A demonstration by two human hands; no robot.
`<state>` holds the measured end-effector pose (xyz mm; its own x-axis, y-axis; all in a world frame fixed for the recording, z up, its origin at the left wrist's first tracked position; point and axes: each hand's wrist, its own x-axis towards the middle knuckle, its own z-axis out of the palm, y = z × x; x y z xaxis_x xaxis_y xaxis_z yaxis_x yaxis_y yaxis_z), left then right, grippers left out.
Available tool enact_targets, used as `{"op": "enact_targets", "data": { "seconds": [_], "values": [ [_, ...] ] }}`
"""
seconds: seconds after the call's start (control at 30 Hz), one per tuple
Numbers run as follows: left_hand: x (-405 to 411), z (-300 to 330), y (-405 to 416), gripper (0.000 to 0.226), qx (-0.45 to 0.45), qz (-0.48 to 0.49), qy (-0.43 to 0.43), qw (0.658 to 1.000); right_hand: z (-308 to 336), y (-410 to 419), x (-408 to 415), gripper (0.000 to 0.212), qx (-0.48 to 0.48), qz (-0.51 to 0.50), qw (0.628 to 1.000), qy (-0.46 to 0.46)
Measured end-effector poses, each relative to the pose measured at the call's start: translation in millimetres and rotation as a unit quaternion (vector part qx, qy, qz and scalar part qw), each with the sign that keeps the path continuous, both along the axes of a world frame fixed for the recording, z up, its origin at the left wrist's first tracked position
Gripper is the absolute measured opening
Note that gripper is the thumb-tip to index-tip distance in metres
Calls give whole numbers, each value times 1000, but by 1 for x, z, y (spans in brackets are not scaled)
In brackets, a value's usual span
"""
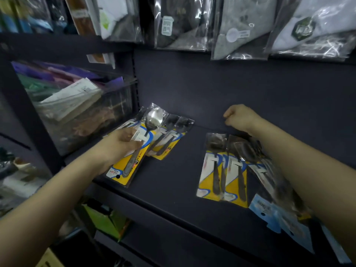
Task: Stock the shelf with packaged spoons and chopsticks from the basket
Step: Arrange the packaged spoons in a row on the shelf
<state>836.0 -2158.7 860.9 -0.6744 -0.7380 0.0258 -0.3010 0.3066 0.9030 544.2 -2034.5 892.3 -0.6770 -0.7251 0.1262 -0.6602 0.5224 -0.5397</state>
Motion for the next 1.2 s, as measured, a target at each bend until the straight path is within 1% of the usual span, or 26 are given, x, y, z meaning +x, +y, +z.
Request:
{"op": "enact_targets", "data": {
  "seconds": [0.07,0.1,0.13,0.2,0.27,0.33,0.37,0.43,0.5,0.53,0.6,0.63,0.67,0.73,0.77,0.83,0.97,1.1,1.17,1.2],
  "values": [
    [8,-2,-15,27,-24,6,-22,999,-7,1,6,32,98,35,994,-33],
    [11,-4,-23,30,-35,8,-35,999,-12,1,8,31,123,54,990,-49],
    [14,-5,-28,32,-42,3,-43,998,-17,1,11,27,127,69,987,-65],
    [17,-6,-34,32,-44,-17,-46,998,-24,2,13,16,100,74,988,-90],
    [16,-5,-33,35,-39,-41,-45,997,-27,3,12,9,75,63,991,-92],
    [14,-4,-36,36,-41,-47,-44,997,-27,5,10,16,42,51,993,-95],
    [13,-5,-38,30,-47,-45,-44,997,-26,6,10,19,22,43,993,-108],
    [12,-7,-42,23,-63,-44,-43,996,-26,8,6,19,-13,17,991,-129],
    [15,-7,-47,20,-81,-48,-39,995,-23,8,5,14,-29,-18,993,-110],
    [18,-8,-52,22,-90,-46,-41,994,-22,5,6,14,-39,-36,995,-88],
    [27,-9,-65,28,-122,-26,-59,990,-17,-5,15,17,-86,-50,994,-53],
    [32,-10,-72,28,-152,-11,-73,986,-13,-13,25,18,-121,-40,991,-50],
    [36,-10,-80,28,-189,5,-91,978,-7,-22,39,17,-156,-26,985,-65],
    [40,-11,-91,28,-256,34,-146,955,4,-42,69,13,-199,11,971,-132],
    [42,-12,-95,28,-275,46,-174,944,8,-53,84,16,-204,30,965,-164],
    [41,-15,-101,29,-296,60,-221,928,13,-75,108,24,-207,53,957,-195],
    [31,-23,-113,28,-320,44,-261,910,5,-109,134,29,-204,36,950,-232],
    [26,-23,-110,30,-358,11,-250,900,-12,-140,145,28,-178,11,943,-280],
    [36,-22,-106,31,-396,4,-213,893,-17,-153,148,26,-164,-6,942,-291],
    [43,-21,-104,31,-405,3,-185,895,-19,-158,149,26,-155,-12,944,-293]
  ]
}}
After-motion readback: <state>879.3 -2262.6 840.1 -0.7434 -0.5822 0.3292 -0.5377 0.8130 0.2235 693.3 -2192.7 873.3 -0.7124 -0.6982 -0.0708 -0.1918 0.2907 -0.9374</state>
